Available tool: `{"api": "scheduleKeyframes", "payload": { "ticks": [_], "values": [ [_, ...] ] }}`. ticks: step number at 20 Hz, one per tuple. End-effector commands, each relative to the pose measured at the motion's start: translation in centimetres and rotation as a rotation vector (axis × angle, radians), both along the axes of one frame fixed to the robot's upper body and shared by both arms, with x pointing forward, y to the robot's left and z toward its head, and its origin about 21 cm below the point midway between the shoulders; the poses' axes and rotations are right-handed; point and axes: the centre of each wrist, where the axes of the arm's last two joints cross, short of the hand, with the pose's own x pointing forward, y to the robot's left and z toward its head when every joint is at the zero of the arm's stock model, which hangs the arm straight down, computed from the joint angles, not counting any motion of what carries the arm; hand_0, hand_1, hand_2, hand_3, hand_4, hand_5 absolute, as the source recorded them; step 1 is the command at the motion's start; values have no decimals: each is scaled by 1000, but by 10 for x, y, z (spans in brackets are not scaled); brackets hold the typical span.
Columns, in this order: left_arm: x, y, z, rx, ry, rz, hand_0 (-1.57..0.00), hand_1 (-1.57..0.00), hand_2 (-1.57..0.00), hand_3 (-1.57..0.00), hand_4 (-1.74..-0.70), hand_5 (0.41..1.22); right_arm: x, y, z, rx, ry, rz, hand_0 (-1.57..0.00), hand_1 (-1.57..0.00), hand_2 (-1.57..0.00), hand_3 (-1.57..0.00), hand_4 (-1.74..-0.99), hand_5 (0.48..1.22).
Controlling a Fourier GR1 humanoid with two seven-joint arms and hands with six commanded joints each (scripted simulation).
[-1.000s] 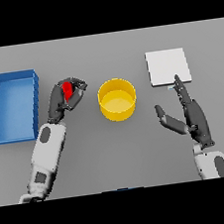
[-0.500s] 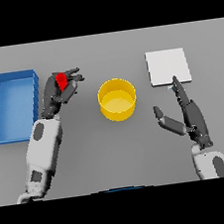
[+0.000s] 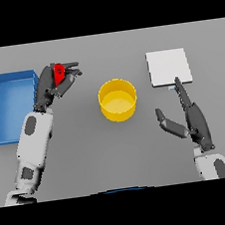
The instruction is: Pick up the red beaker and tilt it to pour out 1 green nut into yellow bowl. Pick up the yellow bowl and place it on the metallic measuring scale.
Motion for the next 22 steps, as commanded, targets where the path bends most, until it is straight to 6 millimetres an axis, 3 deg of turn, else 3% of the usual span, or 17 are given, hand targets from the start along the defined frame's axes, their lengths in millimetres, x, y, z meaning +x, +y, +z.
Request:
{"api": "scheduleKeyframes", "payload": {
  "ticks": [1,5,14,17,18,22],
  "values": [
    [1,1,1,50,-11,-10,-1559,-1560,-1561,-1556,-1727,1138,1,0,1,-5,1,-6,1,1,1,1,-1213,662],
    [10,-2,26,307,-38,-75,-1566,-1566,-1567,-1565,-1735,1120,5,2,0,-5,38,-4,1,1,1,1,-1194,658],
    [17,-49,67,928,-140,-232,-1570,-1570,-1570,-1570,-1740,1174,5,3,8,6,38,14,1,1,1,1,-1183,671],
    [16,-63,67,1137,-162,-292,-1571,-1571,-1571,-1571,-1741,1197,0,3,6,21,47,15,1,1,1,1,-1187,676],
    [18,-68,68,1213,-159,-314,-1571,-1571,-1571,-1571,-1689,1202,2,3,6,17,58,5,1,1,1,1,-1191,675],
    [23,-84,77,1461,-211,-408,-1571,-1571,-1571,-1362,-1714,1213,0,3,3,59,70,-4,1,1,1,1,-1196,666]
  ]
}}
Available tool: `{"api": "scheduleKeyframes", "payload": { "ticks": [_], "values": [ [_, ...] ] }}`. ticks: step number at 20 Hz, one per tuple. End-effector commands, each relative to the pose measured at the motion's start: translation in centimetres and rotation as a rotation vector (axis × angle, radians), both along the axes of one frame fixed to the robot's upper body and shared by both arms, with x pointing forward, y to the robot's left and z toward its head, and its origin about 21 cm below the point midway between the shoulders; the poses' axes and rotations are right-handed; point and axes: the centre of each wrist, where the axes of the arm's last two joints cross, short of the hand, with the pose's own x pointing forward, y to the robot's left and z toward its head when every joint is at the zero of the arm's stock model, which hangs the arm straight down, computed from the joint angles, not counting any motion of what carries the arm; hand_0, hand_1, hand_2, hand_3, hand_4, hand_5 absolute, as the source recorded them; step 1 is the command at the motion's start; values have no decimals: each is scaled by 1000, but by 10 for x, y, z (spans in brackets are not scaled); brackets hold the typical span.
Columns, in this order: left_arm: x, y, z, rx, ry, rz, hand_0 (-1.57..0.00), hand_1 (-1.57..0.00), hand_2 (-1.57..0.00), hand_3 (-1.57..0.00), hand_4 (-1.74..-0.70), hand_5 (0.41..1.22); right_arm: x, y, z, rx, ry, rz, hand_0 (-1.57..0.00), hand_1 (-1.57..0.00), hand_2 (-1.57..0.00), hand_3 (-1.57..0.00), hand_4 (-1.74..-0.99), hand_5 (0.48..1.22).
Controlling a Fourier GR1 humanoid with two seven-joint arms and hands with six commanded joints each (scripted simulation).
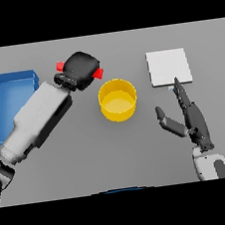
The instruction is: Pick up the red beaker and tilt it to pour out 1 green nut into yellow bowl. Pick up the yellow bowl and place it on the metallic measuring scale.
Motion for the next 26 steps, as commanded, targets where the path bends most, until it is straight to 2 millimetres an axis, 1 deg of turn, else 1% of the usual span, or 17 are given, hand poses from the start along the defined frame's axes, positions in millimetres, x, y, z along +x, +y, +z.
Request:
{"api": "scheduleKeyframes", "payload": {
  "ticks": [1,3,4,6,7,9,11,12,13,16,19,20,21,22,24,25,26],
  "values": [
    [2,-4,3,56,-15,-16,-1571,-1571,-1571,-1349,-1717,1215,-1,0,-2,15,6,1,1,1,1,1,-1197,659],
    [5,-17,9,126,-30,-72,-1571,-1571,-1571,-1295,-1719,1217,2,4,-1,20,11,6,1,1,1,1,-1206,639],
    [4,-21,11,169,-28,-106,-1571,-1571,-1571,-1350,-1721,1218,2,4,-2,31,16,2,1,1,1,1,-1212,631],
    [5,-29,6,242,-36,-154,-1571,-1571,-1571,-1429,-1725,1219,2,3,-2,6,2,-10,1,1,1,1,-1221,617],
    [7,-31,9,273,-45,-178,-1571,-1571,-1571,-1458,-1727,1219,2,3,-3,2,-3,-10,1,1,1,1,-1221,610],
    [8,-35,12,355,-70,-220,-1571,-1571,-1571,-1499,-1730,1220,-1,2,-2,-6,-26,-20,1,1,1,1,-1213,591],
    [10,-43,17,431,-113,-261,-1571,-1571,-1571,-1525,-1733,1220,-2,3,-3,-4,-24,-28,1,1,1,1,-1193,578],
    [10,-44,18,470,-130,-290,-1571,-1571,-1571,-1534,-1734,1220,0,5,0,-3,-25,-28,1,1,1,1,-1185,575],
    [10,-44,16,505,-146,-307,-1571,-1571,-1571,-1541,-1736,1221,1,4,-3,-17,-19,-31,1,1,1,1,-1173,572],
    [6,-53,15,613,-183,-366,-1571,-1571,-1571,-1556,-1738,1221,3,2,-3,-7,-22,-30,1,1,1,1,-1148,566],
    [6,-54,13,713,-225,-409,-1571,-1571,-1571,-1563,-1736,1221,2,6,-3,1,-33,-32,1,1,1,1,-1130,565],
    [6,-56,16,741,-239,-418,-1571,-1571,-1571,-1565,-1736,1221,0,2,-4,-11,-30,-32,1,1,1,1,-1129,566],
    [5,-59,10,760,-257,-438,-1571,-1571,-1571,-1566,-1734,1221,1,1,-2,-19,-38,-26,1,1,1,1,-1132,573],
    [5,-62,12,783,-270,-453,-1571,-1571,-1571,-1567,-1733,1221,0,3,-1,-23,-42,-21,1,1,1,1,-1136,578],
    [3,-67,16,837,-308,-477,-1571,-1571,-1571,-1568,-1732,1221,0,1,-2,-5,-34,-19,1,1,1,1,-1135,580],
    [6,-66,19,860,-333,-480,-1571,-1571,-1571,-1569,-1733,1221,0,4,-2,-4,-44,-24,1,1,1,1,-1133,579],
    [4,-71,22,883,-348,-498,-1571,-1571,-1571,-1569,-1733,1221,1,4,0,-1,-41,-25,1,1,1,1,-1130,577]
  ]
}}
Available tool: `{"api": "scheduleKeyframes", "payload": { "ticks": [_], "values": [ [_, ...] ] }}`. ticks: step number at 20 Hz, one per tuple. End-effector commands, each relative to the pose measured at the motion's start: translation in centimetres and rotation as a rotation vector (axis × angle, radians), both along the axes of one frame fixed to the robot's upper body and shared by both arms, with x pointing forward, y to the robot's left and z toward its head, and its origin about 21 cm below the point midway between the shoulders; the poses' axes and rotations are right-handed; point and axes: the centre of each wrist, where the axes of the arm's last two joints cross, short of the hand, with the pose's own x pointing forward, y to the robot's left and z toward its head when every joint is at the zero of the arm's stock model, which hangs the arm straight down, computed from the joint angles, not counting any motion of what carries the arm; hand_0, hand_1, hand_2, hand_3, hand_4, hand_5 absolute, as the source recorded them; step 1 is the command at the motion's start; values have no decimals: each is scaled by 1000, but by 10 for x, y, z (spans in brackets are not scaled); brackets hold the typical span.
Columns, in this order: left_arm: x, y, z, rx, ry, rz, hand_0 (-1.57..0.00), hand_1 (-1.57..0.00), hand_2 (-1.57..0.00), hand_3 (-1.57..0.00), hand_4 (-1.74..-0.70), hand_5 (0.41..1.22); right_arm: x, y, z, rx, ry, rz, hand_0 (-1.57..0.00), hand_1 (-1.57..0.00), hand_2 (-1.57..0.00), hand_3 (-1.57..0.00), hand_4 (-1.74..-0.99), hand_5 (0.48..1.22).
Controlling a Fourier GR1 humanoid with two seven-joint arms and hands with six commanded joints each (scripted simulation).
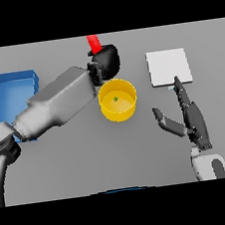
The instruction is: Pick up the red beaker and tilt it to pour out 1 green nut into yellow bowl. Pick up the yellow bowl and place it on the metallic measuring scale.
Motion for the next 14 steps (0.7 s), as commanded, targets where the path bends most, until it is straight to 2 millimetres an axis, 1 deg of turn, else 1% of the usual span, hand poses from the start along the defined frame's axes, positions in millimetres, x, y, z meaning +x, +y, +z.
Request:
{"api": "scheduleKeyframes", "payload": {
  "ticks": [1,2,3,5,6,7,8,9,10,11,12,13,14],
  "values": [
    [1,-5,3,23,-22,-24,-1571,-1571,-1571,-1570,-1733,1221,-1,1,-1,-6,-3,-2,1,1,1,1,-1128,575],
    [0,-10,12,49,-41,-53,-1571,-1571,-1571,-1570,-1733,1221,-1,1,1,-9,-4,-8,1,1,1,1,-1133,575],
    [0,-14,22,61,-57,-66,-1571,-1571,-1571,-1570,-1732,1221,0,-1,-2,-12,15,-18,1,1,1,1,-1138,572],
    [9,-21,60,82,-136,-75,-1571,-1571,-1571,-1570,-1729,1221,-1,2,1,-2,-3,-9,1,1,1,1,-1138,565],
    [14,-22,80,64,-174,-70,-1571,-1571,-1571,-1571,-1728,1221,3,0,2,-15,1,-18,1,1,1,1,-1135,563],
    [19,-18,96,32,-192,-29,-1571,-1571,-1571,-1571,-1727,1221,1,2,2,-20,-8,-15,1,1,1,1,-1133,557],
    [26,-10,115,-6,-202,1,-1571,-1571,-1571,-1571,-1724,1221,3,4,0,-8,-3,-9,1,1,1,1,-1130,554],
    [32,1,128,-55,-227,21,-1571,-1571,-1571,-1571,-1720,1221,3,5,-2,0,-1,0,1,1,1,1,-1131,553],
    [39,10,146,-115,-255,64,-1571,-1571,-1571,-1571,-1720,1221,6,5,0,5,-9,4,1,1,1,1,-1128,554],
    [43,19,163,-185,-265,116,-1571,-1571,-1571,-1571,-1722,1221,2,4,0,10,-19,12,1,1,1,1,-1117,554],
    [47,25,181,-262,-271,190,-1571,-1571,-1571,-1571,-1725,1221,2,5,0,20,-20,28,1,1,1,1,-1105,559],
    [52,39,196,-358,-255,267,-1571,-1571,-1571,-1571,-1728,1221,6,4,1,8,-11,28,1,1,1,1,-1104,563],
    [58,61,208,-508,-217,382,-1571,-1571,-1571,-1523,-1731,1221,8,3,1,7,-15,35,1,1,1,1,-1102,572]
  ]
}}
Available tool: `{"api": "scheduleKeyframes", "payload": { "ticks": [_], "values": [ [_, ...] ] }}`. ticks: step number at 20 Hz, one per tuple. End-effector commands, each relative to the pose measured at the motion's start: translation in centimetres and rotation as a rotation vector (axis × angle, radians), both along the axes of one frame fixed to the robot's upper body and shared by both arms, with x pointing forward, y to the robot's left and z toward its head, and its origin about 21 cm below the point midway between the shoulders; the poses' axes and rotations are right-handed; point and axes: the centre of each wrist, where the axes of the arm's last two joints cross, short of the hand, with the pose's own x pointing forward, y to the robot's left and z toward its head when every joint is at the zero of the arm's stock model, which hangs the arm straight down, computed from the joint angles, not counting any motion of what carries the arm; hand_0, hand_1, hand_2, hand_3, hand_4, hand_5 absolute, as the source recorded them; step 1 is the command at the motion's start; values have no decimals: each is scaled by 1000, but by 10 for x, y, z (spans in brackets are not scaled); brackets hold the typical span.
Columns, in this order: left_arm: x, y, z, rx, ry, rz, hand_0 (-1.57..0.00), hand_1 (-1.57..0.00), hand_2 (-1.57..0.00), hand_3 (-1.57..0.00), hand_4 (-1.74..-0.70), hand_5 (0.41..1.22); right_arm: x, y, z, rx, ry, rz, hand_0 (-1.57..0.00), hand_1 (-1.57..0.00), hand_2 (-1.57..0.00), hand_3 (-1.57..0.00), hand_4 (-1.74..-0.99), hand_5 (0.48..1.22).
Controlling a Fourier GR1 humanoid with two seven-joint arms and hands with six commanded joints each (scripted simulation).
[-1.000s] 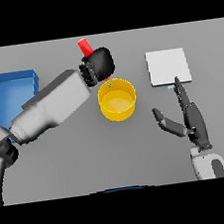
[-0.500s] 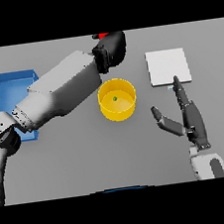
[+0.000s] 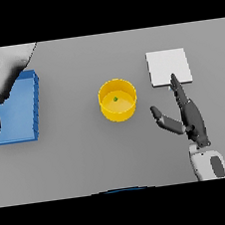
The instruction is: Pick up the red beaker and tilt it to pour out 1 green nut into yellow bowl. Pick up the yellow bowl and place it on the metallic measuring scale.
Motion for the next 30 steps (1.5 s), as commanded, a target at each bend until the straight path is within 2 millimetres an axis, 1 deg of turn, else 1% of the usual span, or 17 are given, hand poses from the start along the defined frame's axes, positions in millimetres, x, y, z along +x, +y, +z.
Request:
{"api": "scheduleKeyframes", "payload": {
  "ticks": [1,3,5,6,7,8,10,13,16,17,19,23,25,26,28,29,30],
  "values": [
    [5,24,10,-145,30,50,-1571,-1571,-1571,-1515,-1733,1221,-1,-1,0,-2,-8,7,1,1,1,1,-1104,576],
    [11,76,20,-451,90,168,-1571,-1571,-1571,-1507,-1736,1221,1,2,-1,1,9,18,1,1,1,1,-1114,578],
    [16,123,11,-694,137,233,-1571,-1571,-1571,-1530,-1738,1221,3,-2,-2,-11,-7,19,1,1,1,1,-1121,588],
    [16,141,7,-822,142,264,-1571,-1571,-1571,-1538,-1738,1221,6,0,-3,-10,5,13,1,1,1,1,-1118,595],
    [16,161,-2,-908,140,296,-1571,-1571,-1571,-1545,-1739,1221,4,-1,-3,-14,1,19,1,1,1,1,-1125,601],
    [16,179,-17,-989,140,341,-1571,-1571,-1571,-1550,-1739,1221,3,1,-2,-37,-10,25,1,1,1,1,-1127,606],
    [16,202,-51,-1088,109,489,-1571,-1571,-1571,-1558,-1740,1221,2,1,-5,-38,-12,32,1,1,1,1,-1132,621],
    [10,232,-96,-1261,48,606,-1571,-1571,-1571,-1564,-1740,1221,2,-4,-4,-54,-5,37,1,1,1,1,-1134,632],
    [1,253,-128,-1413,17,741,-1571,-1571,-1571,-1567,-1741,1221,1,-3,-1,-42,-13,54,1,1,1,1,-1133,655],
    [-4,260,-141,-1446,24,759,-1571,-1571,-1571,-1568,-1741,1221,3,-5,-4,-44,13,46,1,1,1,1,-1129,659],
    [-14,264,-176,-1498,46,786,-1571,-1571,-1571,-1569,-1741,1221,2,-2,-6,-32,5,60,1,1,1,1,-1131,669],
    [-44,266,-226,-1580,64,837,-1571,-1571,-1571,-1570,-1741,1221,0,-3,-8,-57,-13,52,1,1,1,1,-1166,676],
    [-59,263,-233,-1610,55,839,-1571,-1571,-1571,-1571,-1741,1151,-1,-5,-7,-60,-6,46,1,1,1,1,-1174,676],
    [-68,261,-241,-1622,61,849,-1571,-1571,-1571,-1571,-1741,1098,0,-6,-7,-57,-10,49,1,1,1,1,-1171,677],
    [-76,256,-245,-1633,54,883,-1571,-1571,-1571,-1571,-1741,984,-2,-5,-9,-55,-7,48,1,1,1,1,-1161,671],
    [-78,254,-246,-1642,54,900,-1571,-1571,-1571,-1571,-1741,925,2,-3,-8,-53,4,49,1,1,1,1,-1157,671],
    [-82,256,-245,-1647,60,929,-1571,-1571,-1571,-1571,-1655,868,2,-8,-8,-44,5,48,1,1,1,1,-1155,669]
  ]
}}
